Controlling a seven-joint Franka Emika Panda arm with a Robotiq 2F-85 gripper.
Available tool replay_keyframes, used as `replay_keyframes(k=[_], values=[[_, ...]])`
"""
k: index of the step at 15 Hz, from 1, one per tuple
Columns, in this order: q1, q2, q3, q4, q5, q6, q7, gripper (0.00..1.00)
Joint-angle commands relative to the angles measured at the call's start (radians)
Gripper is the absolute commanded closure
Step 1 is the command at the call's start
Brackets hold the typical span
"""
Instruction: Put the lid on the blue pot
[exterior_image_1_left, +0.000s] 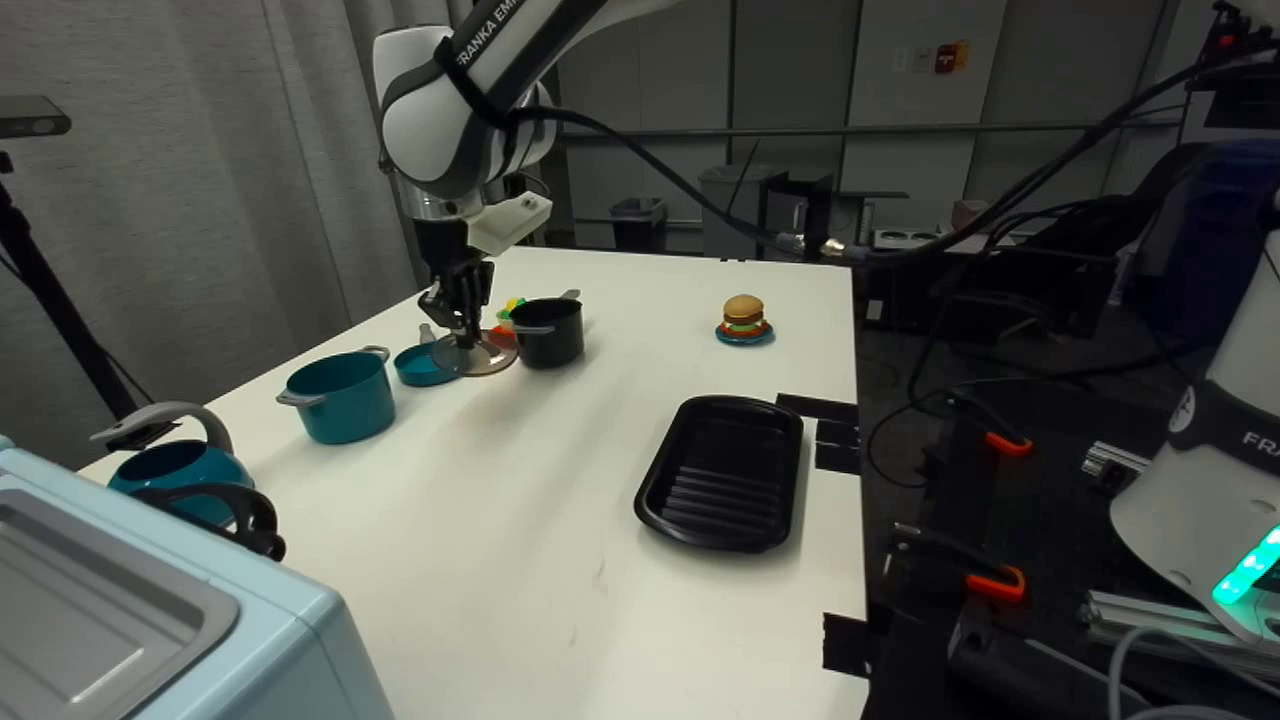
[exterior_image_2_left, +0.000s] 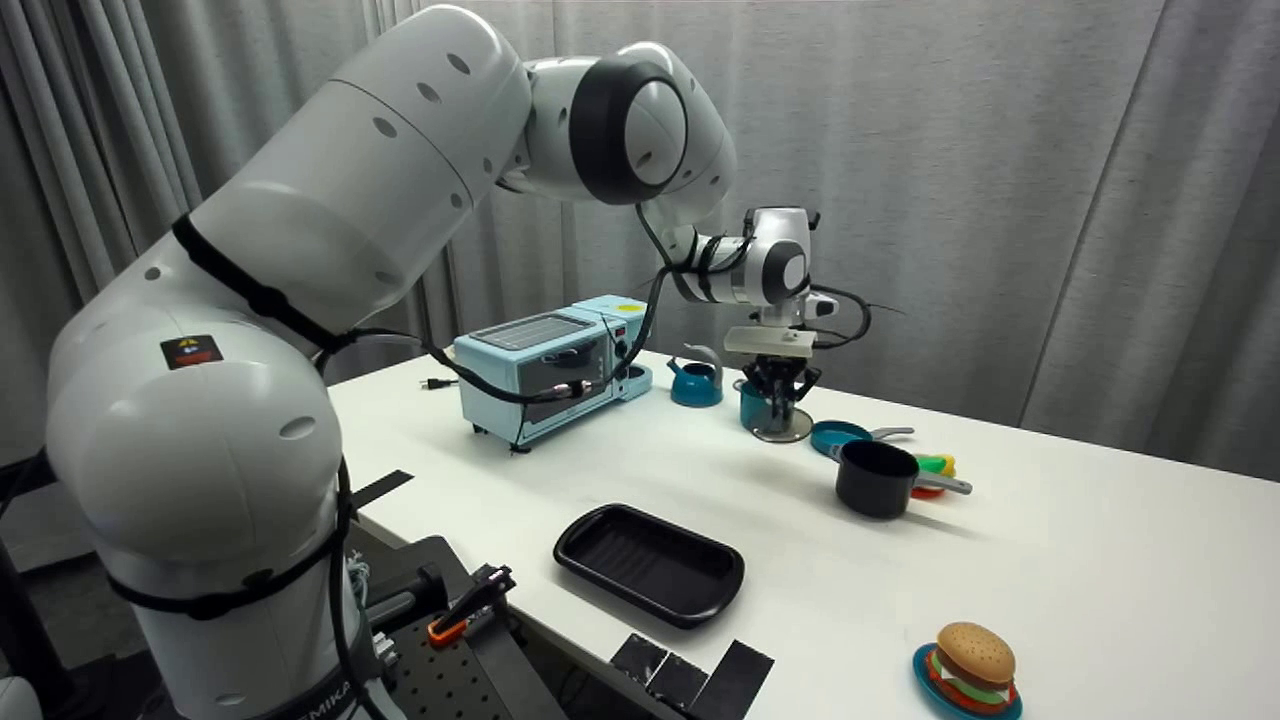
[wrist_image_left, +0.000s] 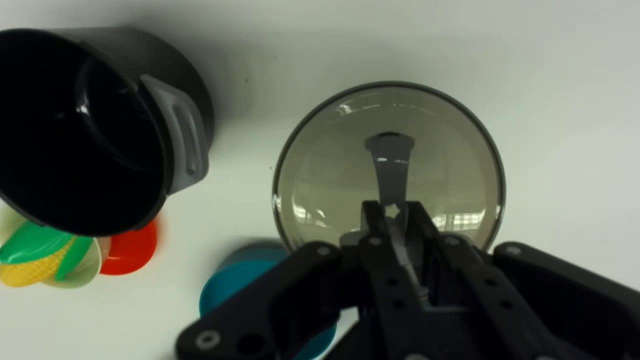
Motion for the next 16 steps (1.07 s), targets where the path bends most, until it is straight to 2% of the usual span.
replay_keyframes(k=[1,9,16], values=[[0.02,0.077,-0.007,0.146,0.006,-0.014,-0.002,0.96],[0.06,0.205,-0.005,0.382,0.012,-0.012,0.001,0.96],[0.061,0.287,0.006,0.535,0.028,-0.01,-0.019,0.96]])
